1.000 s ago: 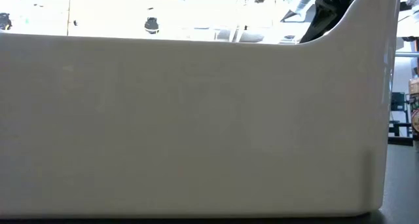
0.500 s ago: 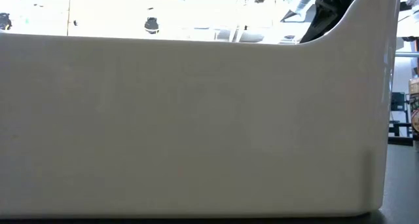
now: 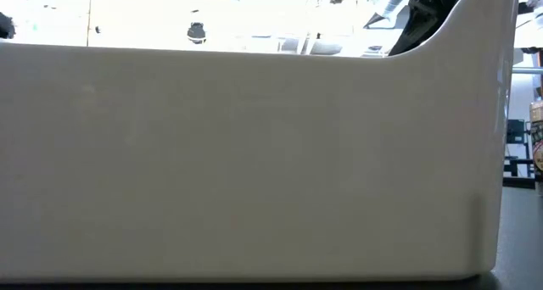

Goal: Sort spices by type
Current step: Put the green seasoning bottle into the top transparent bin

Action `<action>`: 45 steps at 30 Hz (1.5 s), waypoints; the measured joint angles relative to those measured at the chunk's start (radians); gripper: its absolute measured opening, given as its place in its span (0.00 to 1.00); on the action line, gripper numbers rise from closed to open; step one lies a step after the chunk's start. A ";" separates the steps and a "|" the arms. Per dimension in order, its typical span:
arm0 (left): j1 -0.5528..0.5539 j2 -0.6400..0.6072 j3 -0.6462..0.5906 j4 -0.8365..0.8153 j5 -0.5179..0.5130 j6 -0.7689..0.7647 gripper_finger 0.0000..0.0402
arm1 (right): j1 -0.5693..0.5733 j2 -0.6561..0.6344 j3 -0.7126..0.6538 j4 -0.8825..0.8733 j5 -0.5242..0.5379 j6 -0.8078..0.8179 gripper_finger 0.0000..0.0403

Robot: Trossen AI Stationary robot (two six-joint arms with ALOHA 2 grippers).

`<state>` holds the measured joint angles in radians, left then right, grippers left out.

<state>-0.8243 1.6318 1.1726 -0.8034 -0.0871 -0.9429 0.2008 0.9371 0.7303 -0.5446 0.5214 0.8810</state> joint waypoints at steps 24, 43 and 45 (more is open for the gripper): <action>0.955 -0.604 0.001 -0.473 -0.054 1.026 0.48 | -0.008 0.000 0.000 0.011 0.000 0.008 0.79; 1.644 -0.296 0.001 -0.379 0.131 1.762 0.48 | -0.123 0.000 0.000 0.107 0.002 0.009 0.79; 1.664 -0.260 0.001 -0.352 0.131 1.769 0.48 | -0.125 0.000 0.000 0.107 0.002 0.009 0.79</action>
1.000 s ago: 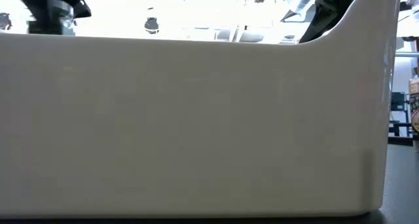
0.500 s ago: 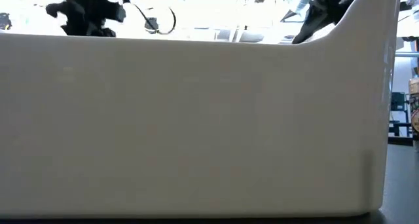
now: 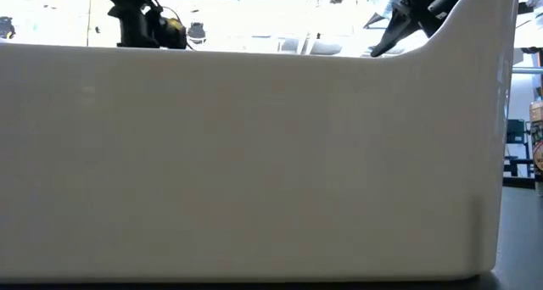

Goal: Sort spices by type
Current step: Put the green seasoning bottle into the top transparent bin

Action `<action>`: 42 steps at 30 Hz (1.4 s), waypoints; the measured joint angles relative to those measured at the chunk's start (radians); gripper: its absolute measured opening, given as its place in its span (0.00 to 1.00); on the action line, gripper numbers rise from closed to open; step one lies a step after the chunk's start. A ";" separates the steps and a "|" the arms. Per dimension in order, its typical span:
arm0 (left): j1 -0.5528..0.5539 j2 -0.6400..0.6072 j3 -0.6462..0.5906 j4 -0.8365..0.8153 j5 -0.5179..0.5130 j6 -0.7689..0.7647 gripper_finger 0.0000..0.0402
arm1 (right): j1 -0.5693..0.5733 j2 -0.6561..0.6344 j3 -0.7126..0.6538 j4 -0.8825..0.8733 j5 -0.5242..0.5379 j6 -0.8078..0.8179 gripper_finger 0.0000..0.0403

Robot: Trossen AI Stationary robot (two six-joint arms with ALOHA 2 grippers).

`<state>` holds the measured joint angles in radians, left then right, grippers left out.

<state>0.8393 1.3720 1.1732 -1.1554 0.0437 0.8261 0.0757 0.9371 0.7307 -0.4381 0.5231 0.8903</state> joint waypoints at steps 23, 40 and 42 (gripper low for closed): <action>0.144 0.186 0.000 0.183 0.050 0.048 0.48 | 0.000 0.000 0.000 -0.002 0.000 0.000 0.79; 0.163 0.184 0.000 0.194 0.109 0.039 0.49 | 0.000 0.000 0.000 0.007 0.001 -0.001 0.79; 0.165 0.184 -0.003 0.198 0.109 0.039 0.49 | 0.000 0.000 0.000 0.007 0.001 0.000 0.79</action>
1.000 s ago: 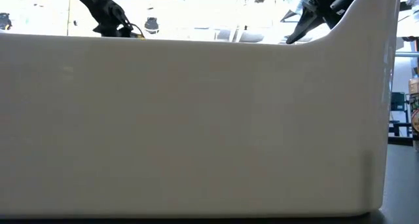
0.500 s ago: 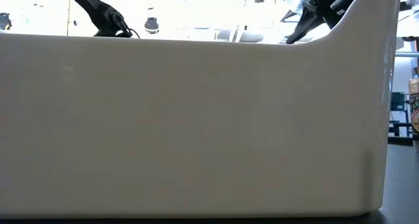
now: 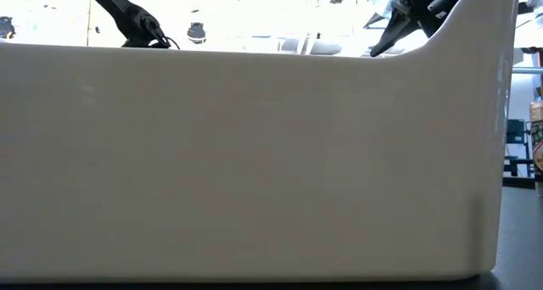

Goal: Sort spices by type
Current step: Put the green seasoning bottle into the top transparent bin

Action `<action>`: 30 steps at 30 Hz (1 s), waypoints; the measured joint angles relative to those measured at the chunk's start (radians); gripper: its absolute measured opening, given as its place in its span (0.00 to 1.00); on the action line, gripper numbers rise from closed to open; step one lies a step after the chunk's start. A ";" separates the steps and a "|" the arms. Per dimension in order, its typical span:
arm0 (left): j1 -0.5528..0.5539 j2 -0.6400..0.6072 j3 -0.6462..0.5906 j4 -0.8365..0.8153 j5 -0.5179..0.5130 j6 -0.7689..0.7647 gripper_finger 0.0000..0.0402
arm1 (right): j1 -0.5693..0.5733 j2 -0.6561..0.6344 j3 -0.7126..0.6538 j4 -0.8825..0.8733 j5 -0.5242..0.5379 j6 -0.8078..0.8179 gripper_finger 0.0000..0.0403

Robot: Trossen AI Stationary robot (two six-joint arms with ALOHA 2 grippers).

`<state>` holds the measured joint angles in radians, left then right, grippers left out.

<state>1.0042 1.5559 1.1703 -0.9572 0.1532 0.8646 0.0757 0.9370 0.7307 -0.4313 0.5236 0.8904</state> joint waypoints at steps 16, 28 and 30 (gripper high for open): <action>0.007 -0.006 -0.082 0.094 0.003 0.003 0.49 | 0.000 0.000 0.000 -0.001 0.000 0.002 0.79; 0.031 -0.005 -0.081 0.130 -0.011 -0.038 0.49 | 0.000 0.000 0.000 -0.001 0.000 0.002 0.79; 0.031 -0.005 -0.081 0.130 -0.012 -0.039 0.49 | 0.000 0.000 0.000 -0.001 0.000 0.002 0.79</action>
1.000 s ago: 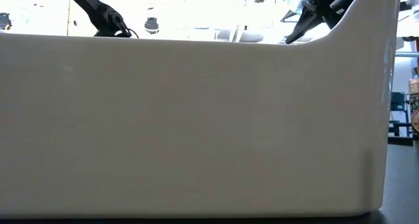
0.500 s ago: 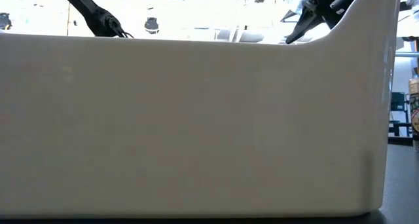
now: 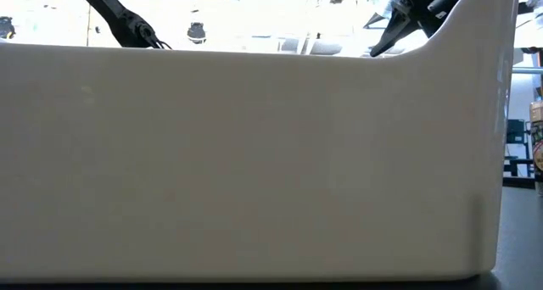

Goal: Sort spices by type
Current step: Put the green seasoning bottle into the top transparent bin

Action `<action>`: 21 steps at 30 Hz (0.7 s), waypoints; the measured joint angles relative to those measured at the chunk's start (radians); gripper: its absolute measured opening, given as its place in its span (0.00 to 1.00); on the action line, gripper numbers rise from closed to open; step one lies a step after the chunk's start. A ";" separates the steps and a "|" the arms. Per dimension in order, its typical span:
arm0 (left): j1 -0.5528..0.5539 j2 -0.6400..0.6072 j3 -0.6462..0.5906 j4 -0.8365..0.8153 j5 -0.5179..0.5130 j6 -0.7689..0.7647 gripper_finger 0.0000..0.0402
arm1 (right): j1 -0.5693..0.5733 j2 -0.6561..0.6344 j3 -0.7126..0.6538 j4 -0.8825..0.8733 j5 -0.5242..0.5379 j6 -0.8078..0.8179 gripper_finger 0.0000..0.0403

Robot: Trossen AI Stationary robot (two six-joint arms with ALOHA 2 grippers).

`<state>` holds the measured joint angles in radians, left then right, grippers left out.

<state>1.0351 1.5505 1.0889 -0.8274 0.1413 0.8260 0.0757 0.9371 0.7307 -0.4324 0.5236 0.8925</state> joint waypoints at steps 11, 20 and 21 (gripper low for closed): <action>0.000 0.000 0.000 -0.003 0.000 -0.001 0.49 | 0.000 0.000 0.000 0.000 0.000 0.008 0.79; 0.000 0.000 0.000 -0.002 0.000 -0.002 0.49 | 0.000 0.000 0.000 0.000 0.000 0.009 0.79; 0.000 0.000 0.000 -0.002 0.000 -0.002 0.49 | 0.000 0.000 0.000 0.000 0.000 0.009 0.79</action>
<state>1.0351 1.5505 1.0893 -0.8291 0.1417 0.8242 0.0757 0.9370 0.7307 -0.4324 0.5236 0.9012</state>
